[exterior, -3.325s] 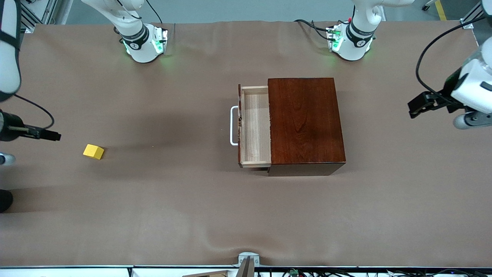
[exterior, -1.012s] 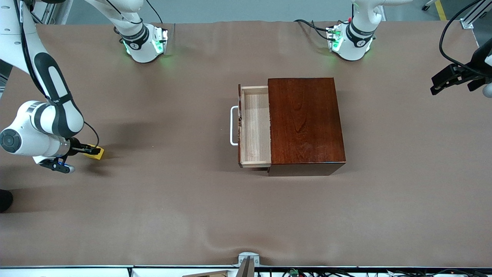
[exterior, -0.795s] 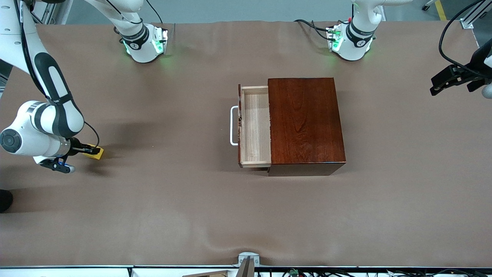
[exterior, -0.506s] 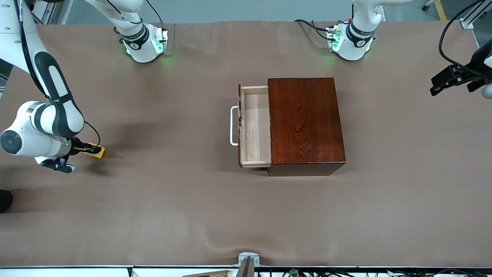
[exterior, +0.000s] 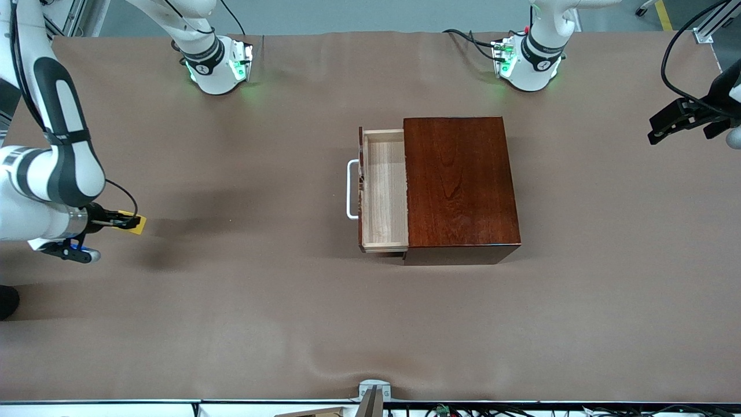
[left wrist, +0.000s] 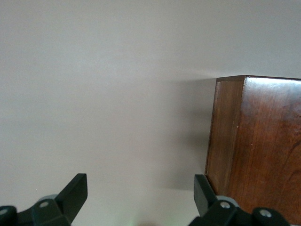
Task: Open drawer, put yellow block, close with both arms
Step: 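Lift the yellow cube and carry it over the open drawer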
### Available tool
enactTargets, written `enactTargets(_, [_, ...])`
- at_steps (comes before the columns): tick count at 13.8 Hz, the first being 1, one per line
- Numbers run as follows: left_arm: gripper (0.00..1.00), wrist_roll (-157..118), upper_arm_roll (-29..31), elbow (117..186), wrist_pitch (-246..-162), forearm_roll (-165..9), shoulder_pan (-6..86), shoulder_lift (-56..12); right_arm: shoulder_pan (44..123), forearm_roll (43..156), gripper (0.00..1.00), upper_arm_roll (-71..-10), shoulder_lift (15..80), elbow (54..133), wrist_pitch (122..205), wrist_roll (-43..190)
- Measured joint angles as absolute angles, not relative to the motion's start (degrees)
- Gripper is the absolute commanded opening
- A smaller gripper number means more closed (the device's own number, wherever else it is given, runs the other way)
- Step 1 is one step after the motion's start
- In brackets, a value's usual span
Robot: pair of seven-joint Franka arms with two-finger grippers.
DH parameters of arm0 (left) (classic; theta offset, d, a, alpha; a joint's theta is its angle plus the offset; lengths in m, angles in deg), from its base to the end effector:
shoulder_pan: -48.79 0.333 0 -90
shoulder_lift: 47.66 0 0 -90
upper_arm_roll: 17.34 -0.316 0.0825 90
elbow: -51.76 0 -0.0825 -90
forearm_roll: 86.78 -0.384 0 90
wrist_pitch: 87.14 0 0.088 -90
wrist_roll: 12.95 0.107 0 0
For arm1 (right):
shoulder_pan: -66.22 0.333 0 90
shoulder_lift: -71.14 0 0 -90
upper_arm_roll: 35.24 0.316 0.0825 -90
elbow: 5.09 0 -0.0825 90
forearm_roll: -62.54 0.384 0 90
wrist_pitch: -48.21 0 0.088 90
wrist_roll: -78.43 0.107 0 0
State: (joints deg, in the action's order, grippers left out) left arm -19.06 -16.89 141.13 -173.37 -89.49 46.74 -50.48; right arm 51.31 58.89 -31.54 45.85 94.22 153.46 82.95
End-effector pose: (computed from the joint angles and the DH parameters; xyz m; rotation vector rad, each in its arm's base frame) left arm 0.5323 -0.0180 0.6508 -3.0920 -0.1021 0.0031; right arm 0.6068 -0.1285 0.3037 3.0632 -0.3831 -0.5261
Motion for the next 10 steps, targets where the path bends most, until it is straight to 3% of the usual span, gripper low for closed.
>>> enactTargets(5, [1.00,-19.06,-16.89,141.20,-173.57,-89.49,46.76,-50.18,52.12,61.26,0.00,-31.04,47.17,81.19,138.97,83.45])
enactTargets(10, [1.00,-19.06,-16.89,141.24,-173.61,-89.49,46.79,-50.01,53.91,63.16,0.00,-30.87,51.43,77.33,132.64,85.14])
